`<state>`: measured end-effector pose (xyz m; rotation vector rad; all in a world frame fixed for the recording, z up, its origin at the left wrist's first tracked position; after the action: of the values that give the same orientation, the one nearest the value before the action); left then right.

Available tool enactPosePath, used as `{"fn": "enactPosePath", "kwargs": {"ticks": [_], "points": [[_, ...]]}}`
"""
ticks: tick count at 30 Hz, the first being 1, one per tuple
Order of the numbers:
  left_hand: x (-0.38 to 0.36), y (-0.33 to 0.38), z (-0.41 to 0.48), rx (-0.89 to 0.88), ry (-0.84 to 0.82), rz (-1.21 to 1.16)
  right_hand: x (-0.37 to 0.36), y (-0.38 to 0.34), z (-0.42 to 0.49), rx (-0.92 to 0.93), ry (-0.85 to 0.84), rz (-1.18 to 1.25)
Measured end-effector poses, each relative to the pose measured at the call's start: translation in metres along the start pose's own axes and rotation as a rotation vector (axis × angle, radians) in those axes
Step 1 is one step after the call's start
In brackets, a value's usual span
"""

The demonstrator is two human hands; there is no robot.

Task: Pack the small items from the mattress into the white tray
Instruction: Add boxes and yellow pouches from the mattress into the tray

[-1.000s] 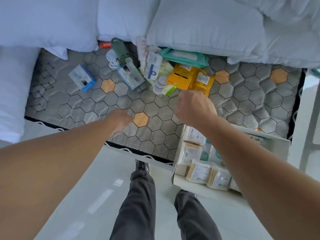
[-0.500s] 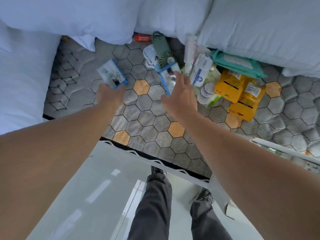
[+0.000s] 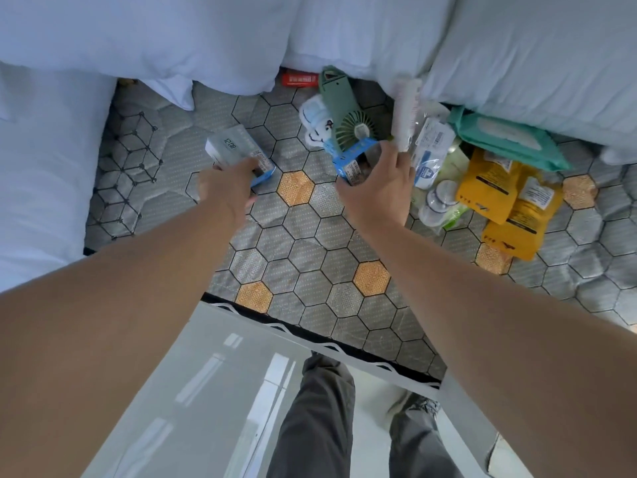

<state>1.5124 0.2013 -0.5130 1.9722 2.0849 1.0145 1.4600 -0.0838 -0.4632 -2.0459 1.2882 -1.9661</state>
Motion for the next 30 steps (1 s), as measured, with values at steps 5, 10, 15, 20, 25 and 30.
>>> {"fn": "enactPosePath", "kwargs": {"ticks": [5,10,15,20,25,30], "points": [[-0.019,0.003,-0.030,-0.130,-0.174,-0.007,-0.006,0.021,-0.025,-0.295,-0.249,0.710],[-0.057,0.008,-0.084,-0.577,-0.273,0.629,-0.024,0.018,-0.071,-0.744,-0.666,1.552],[-0.091,-0.037,-0.121,-0.994,-0.314,1.186,-0.017,0.034,-0.091,-0.761,-0.693,1.653],[-0.099,-0.076,-0.129,-1.042,-0.324,1.436,-0.007,0.052,-0.102,-0.762,-0.683,1.619],[-0.091,-0.082,-0.125,-0.786,-0.349,1.208,-0.007,0.090,-0.111,-0.843,-0.589,1.437],[-0.079,-0.088,-0.109,-0.531,-0.250,1.275,0.007,0.127,-0.120,-0.909,-0.398,1.165]]}}
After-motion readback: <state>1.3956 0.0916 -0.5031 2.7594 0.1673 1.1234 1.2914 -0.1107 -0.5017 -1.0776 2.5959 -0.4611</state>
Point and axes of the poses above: each hand's wrist, its own z-axis towards the middle knuckle, its own x-axis out of the back of the hand, y = z × x, the point moved 10 cm from there along z, towards the middle knuckle, and after that the axes turned 5 degrees about x, right-handed, at the moved point
